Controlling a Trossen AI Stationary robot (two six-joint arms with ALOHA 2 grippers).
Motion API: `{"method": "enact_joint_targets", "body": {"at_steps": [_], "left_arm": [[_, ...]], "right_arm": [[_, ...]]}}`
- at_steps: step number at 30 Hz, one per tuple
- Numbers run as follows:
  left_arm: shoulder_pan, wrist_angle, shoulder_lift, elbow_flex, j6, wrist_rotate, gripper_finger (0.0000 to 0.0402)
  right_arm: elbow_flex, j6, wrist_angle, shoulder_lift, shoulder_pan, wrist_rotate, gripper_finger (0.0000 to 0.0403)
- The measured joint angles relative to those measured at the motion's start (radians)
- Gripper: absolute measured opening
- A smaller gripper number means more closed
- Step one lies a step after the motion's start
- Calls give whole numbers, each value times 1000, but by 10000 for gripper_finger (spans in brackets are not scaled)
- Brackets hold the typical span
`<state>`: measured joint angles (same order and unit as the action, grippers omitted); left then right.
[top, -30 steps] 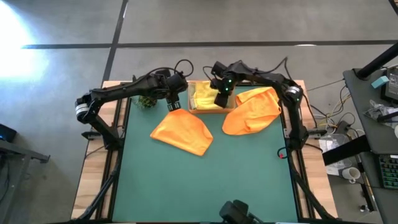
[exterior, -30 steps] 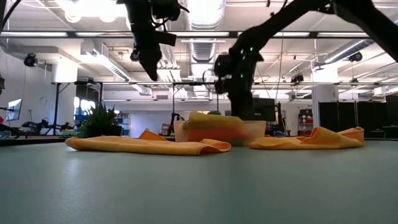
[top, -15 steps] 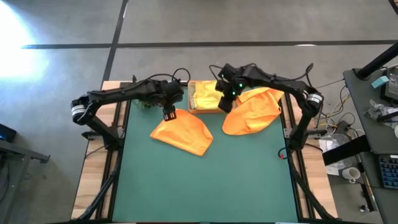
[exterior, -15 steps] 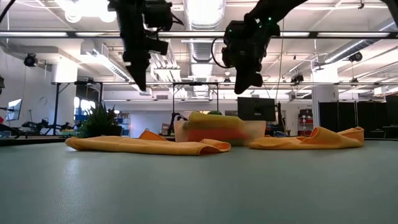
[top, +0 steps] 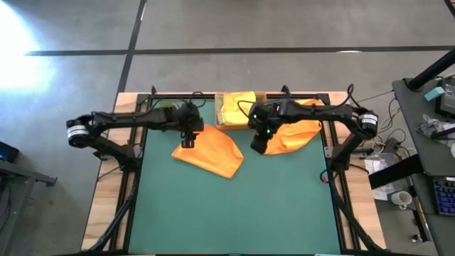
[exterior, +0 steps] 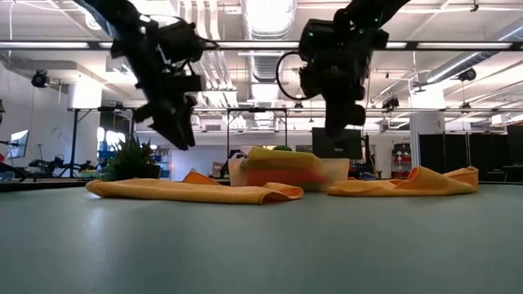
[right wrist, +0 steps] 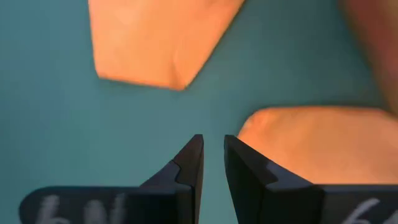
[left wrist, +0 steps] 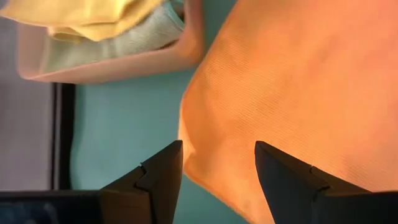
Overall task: Fold microfiber towels
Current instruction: Fold the left orange microfiber towel
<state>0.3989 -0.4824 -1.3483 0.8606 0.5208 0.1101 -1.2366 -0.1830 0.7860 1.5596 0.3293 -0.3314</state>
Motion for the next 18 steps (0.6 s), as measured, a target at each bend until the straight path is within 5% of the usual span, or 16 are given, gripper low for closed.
{"method": "enact_joint_targets", "body": {"at_steps": [6,18], "left_arm": [[16,132,-45,-85,11,38,184],[47,208,-249,-34,-17,190,184]], "right_arm": [[42,-56,-21,-1,-71,75,57],[61,-60,-96,-1,-98,81,57]]}}
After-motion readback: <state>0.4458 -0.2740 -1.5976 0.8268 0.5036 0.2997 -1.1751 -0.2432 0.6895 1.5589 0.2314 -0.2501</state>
